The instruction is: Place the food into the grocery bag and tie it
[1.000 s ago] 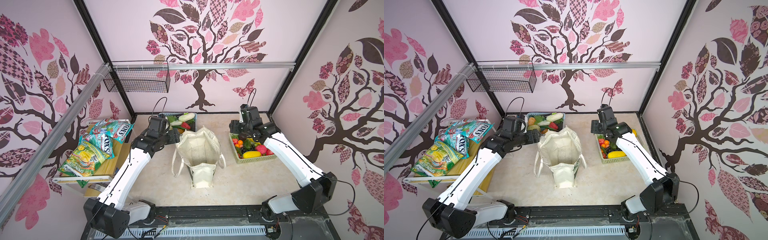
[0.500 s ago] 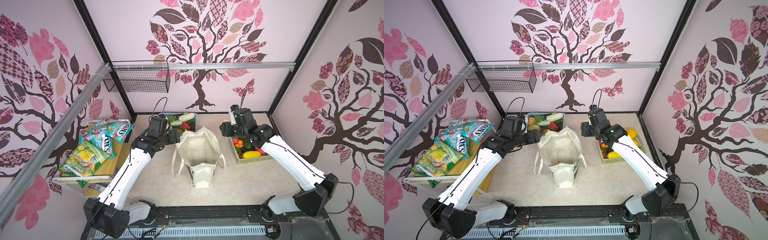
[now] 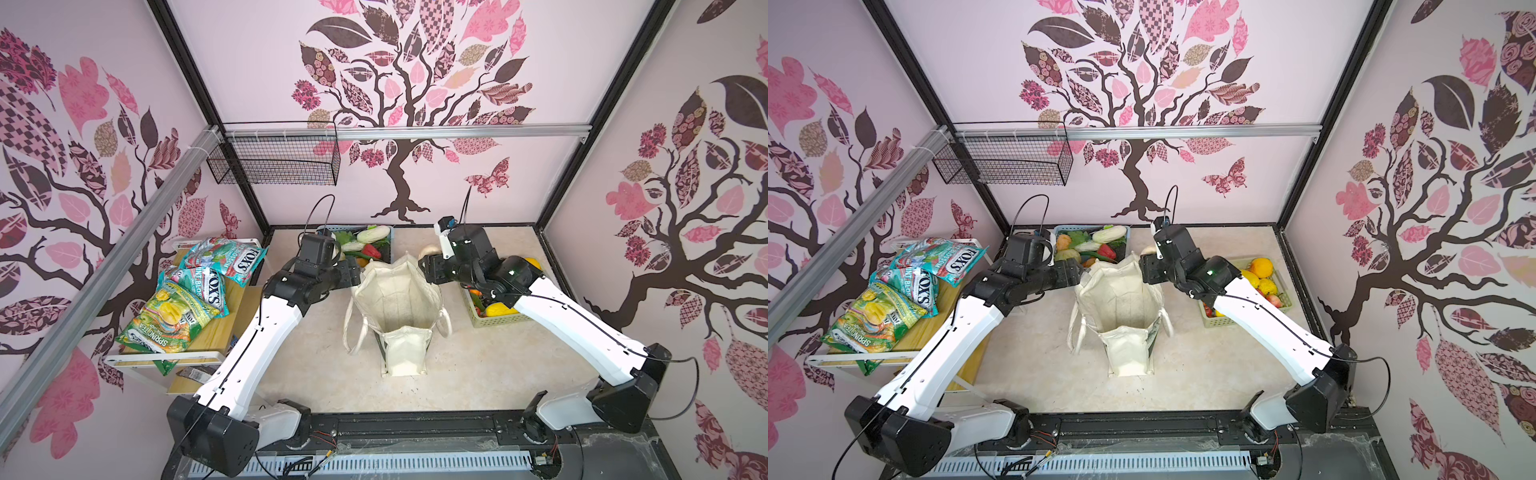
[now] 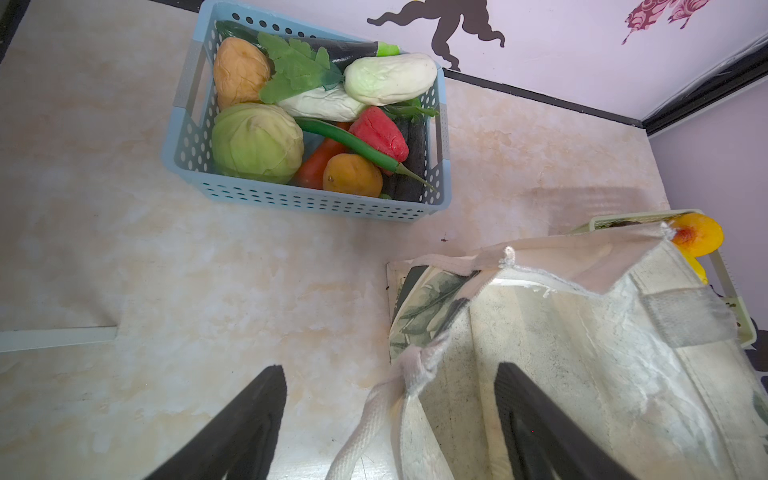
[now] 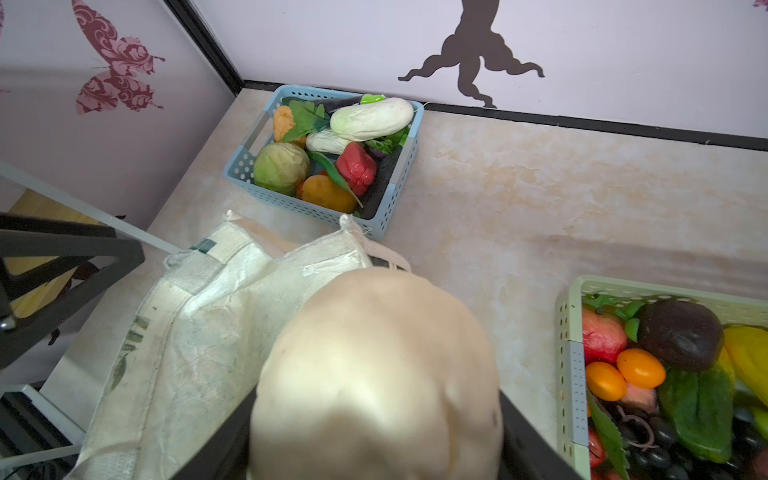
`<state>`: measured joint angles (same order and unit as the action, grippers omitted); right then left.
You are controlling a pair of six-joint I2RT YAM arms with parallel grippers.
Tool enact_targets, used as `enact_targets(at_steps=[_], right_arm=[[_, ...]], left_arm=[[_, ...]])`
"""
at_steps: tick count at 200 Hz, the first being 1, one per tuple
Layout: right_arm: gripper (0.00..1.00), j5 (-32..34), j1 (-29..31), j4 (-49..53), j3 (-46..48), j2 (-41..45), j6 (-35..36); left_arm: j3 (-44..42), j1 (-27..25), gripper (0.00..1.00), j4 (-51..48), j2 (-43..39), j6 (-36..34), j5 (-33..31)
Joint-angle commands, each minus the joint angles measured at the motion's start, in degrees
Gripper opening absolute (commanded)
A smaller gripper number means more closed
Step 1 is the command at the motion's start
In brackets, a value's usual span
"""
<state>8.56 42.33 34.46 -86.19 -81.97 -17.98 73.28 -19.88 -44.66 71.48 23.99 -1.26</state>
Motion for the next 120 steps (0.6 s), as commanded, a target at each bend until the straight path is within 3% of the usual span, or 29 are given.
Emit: enact_targets(at_steps=[1, 120], right_arm=[[0.63, 0.5, 1.8, -0.6, -3.2, -1.2, 0.1], [0.63, -4.2, 8.1, -3.8, -0.2, -4.9, 0.2]], left_arm=[[-1.3, -0.2, 0.82, 0.5, -0.8, 0.0, -0.4], [-2.0, -0.2, 0.83, 0.7, -0.8, 0.1, -0.6]])
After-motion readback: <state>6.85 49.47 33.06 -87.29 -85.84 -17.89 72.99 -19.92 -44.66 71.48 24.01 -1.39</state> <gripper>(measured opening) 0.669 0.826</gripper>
